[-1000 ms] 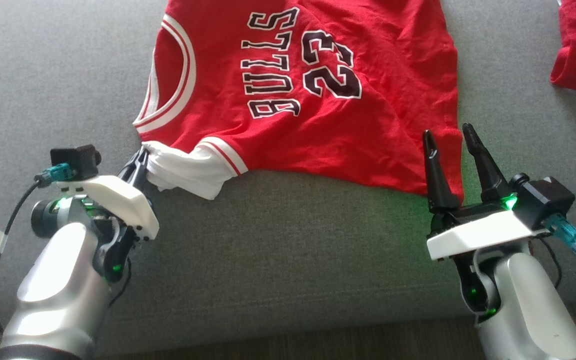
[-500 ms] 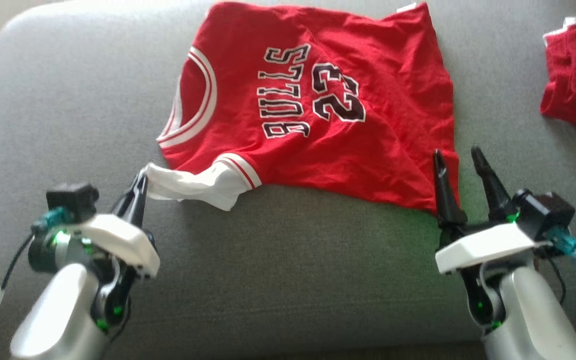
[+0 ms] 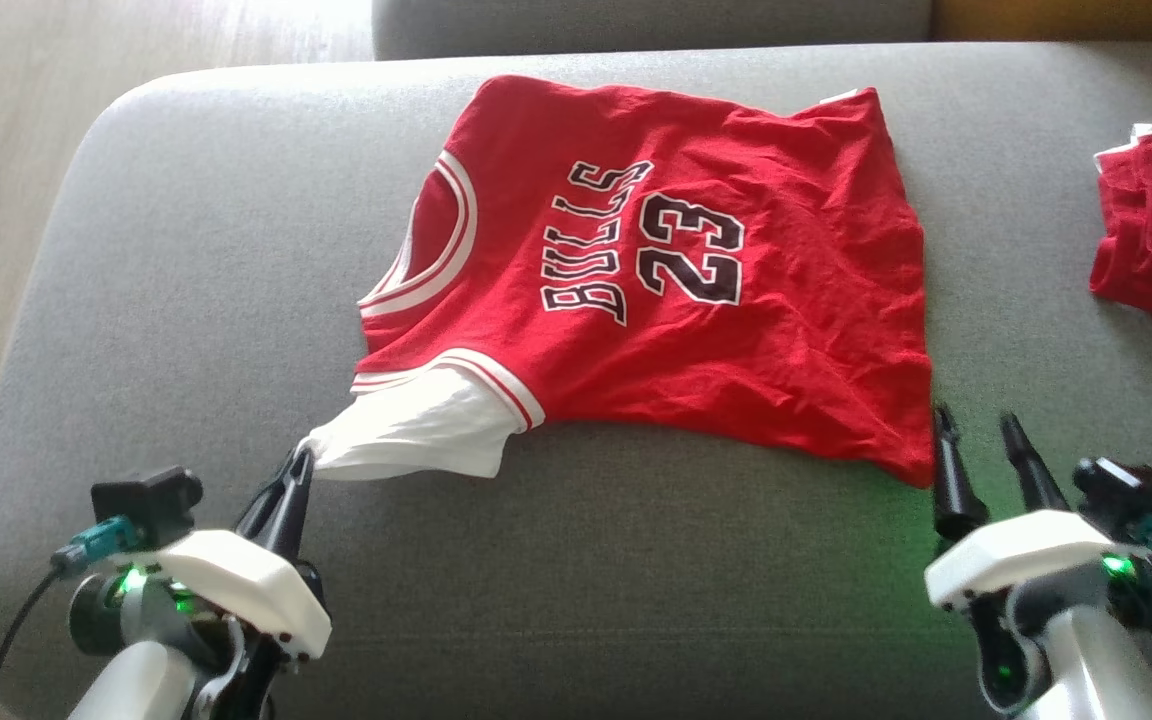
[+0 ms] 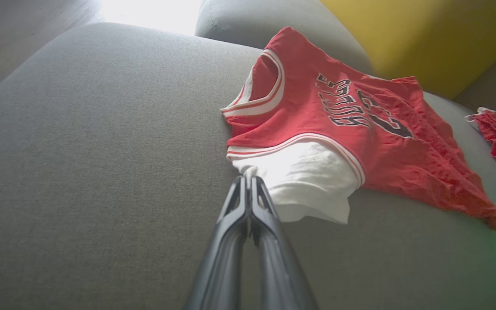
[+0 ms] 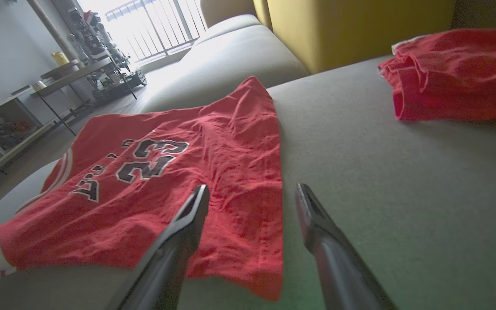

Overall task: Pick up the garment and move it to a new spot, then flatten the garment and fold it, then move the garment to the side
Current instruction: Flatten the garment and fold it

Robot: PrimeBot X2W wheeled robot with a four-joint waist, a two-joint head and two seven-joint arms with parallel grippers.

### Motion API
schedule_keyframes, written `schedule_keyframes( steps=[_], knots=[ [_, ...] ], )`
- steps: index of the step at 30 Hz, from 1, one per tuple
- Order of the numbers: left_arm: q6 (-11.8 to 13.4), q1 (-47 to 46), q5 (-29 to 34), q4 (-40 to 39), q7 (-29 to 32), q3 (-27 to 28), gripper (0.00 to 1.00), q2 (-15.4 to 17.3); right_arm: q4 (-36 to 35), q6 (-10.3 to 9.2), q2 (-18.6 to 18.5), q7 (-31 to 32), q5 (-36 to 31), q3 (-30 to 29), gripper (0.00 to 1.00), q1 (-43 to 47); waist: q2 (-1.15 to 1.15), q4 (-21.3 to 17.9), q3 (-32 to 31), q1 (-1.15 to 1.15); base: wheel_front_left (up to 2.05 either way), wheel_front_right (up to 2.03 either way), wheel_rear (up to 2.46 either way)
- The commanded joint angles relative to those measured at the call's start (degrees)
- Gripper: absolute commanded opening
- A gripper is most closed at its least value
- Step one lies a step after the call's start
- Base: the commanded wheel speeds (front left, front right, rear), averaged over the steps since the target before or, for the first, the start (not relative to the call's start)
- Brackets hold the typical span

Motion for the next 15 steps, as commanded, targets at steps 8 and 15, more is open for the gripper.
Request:
schedule_keyframes(
  steps=[8,15],
  knots=[
    [1.14,-1.31,-0.93,-4.75,0.29,1.75,0.0,0.41,10.28,-0.01,-0.19,-0.72,5.44,-0.44,1.0,-5.65,0.0,1.51,0.21,0.0,0.0,0.0,0.0],
    [1.18,-1.35,-0.93,-5.04,0.0,1.19,0.0,-0.04,20.59,-0.01,-0.19,-1.58,18.45,5.27,1.0,-10.05,0.0,2.18,0.56,0.0,0.0,0.0,0.0]
  ],
)
